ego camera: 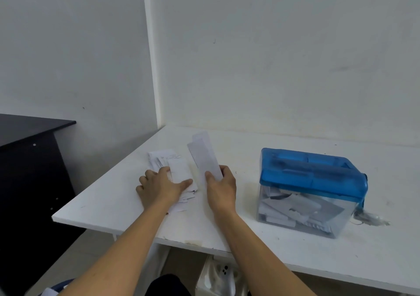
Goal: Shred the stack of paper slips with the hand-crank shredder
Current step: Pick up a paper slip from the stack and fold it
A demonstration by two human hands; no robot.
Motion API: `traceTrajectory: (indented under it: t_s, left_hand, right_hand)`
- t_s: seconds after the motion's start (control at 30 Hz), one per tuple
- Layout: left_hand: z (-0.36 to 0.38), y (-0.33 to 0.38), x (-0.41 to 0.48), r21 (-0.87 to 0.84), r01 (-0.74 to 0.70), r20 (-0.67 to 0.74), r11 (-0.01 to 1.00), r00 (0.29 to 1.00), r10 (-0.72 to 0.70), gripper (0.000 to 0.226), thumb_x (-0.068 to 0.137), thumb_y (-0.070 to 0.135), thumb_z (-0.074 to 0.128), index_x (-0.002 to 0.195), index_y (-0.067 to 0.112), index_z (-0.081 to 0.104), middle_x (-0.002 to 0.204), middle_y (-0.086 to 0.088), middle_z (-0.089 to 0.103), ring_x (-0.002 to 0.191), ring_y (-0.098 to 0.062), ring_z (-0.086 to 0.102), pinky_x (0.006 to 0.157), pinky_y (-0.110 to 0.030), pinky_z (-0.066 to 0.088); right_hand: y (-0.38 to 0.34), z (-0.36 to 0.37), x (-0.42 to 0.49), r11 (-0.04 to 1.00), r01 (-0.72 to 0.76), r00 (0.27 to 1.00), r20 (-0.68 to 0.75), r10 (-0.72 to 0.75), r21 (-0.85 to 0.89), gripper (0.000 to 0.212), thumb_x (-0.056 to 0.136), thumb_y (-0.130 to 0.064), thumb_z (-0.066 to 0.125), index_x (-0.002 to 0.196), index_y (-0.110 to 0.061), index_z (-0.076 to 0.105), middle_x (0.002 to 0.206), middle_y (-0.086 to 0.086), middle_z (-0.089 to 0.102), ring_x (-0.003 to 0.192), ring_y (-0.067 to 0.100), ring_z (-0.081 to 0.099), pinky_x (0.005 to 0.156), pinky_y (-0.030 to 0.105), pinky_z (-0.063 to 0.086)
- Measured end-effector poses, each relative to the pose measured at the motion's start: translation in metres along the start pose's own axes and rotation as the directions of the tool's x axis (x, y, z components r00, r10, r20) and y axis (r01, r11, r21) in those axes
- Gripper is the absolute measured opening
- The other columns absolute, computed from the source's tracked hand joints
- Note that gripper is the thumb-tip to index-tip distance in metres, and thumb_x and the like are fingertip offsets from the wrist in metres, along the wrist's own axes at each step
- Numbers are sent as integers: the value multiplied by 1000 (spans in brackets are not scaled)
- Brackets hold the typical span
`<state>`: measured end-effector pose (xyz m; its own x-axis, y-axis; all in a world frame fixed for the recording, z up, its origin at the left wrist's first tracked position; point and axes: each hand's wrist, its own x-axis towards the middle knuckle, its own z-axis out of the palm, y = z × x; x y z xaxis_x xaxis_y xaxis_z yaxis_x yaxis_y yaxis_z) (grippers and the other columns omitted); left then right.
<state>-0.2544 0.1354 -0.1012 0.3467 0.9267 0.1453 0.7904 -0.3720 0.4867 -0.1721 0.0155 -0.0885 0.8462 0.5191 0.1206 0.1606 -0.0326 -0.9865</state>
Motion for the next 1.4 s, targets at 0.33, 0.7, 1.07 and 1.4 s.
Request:
traceTrajectory:
  t_s: [0.33,0.7,1.07,1.4]
  left_hand:
    - [-2,-3,-2,-245,42,-131,969,988,-76,40,79,60,76,98,25,70,115,-6,62,111,-30,49,94,-44,44]
    - [-32,30,-52,-716,-182,-135,674,983,122,27,108,27,42,95,27,65,91,9,69,86,-11,65,65,-20,48]
    - [-60,78,-77,-884,-199,-83,422,957,278,24,106,32,46,124,22,60,110,3,70,104,-12,67,77,-19,51]
    - [-94,153,-100,-856,-409,-188,317,816,546,29,107,32,44,124,19,63,115,3,69,104,-13,64,77,-28,55]
  right_hand:
    - [-2,1,-2,1000,-14,1000,15,14,14,19,101,-30,56,117,-19,52,116,-1,62,100,18,62,83,25,52]
    - [-29,2,-16,950,-122,982,174,73,289,24,103,-25,48,124,-16,58,113,-1,66,96,9,63,61,11,49]
    - [-75,-5,-33,948,11,999,40,-26,320,18,106,-29,43,122,-21,43,120,1,60,101,7,62,73,15,52]
    - [-140,-121,-37,947,322,947,6,-322,-7,21,99,-22,47,113,-15,61,106,-3,69,97,20,65,80,35,59]
